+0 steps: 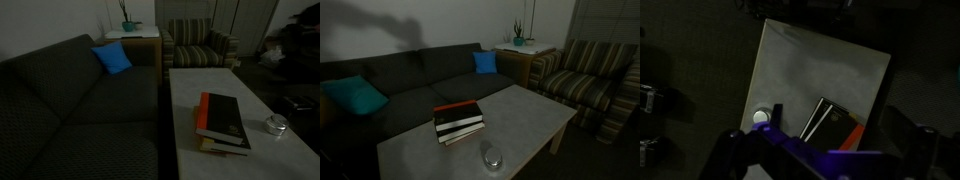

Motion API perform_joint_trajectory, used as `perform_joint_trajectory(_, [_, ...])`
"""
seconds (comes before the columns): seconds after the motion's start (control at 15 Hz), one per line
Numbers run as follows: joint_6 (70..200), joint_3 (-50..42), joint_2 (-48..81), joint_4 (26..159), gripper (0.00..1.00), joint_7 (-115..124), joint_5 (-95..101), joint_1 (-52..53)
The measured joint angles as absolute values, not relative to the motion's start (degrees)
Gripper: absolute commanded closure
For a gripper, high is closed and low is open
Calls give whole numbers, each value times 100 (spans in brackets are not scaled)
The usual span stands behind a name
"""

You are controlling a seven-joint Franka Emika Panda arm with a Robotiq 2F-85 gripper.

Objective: Place the lid on the table

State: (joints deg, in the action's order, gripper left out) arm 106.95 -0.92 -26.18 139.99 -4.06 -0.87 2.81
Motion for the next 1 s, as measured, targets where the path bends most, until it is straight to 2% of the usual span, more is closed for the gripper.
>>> perform_joint_trajectory(0.67, [10695,-73,-2565,13989,0,-423,-53,281])
perform_joint_trajectory(1.0, [10757,-102,-1877,13640,0,-758,19,270])
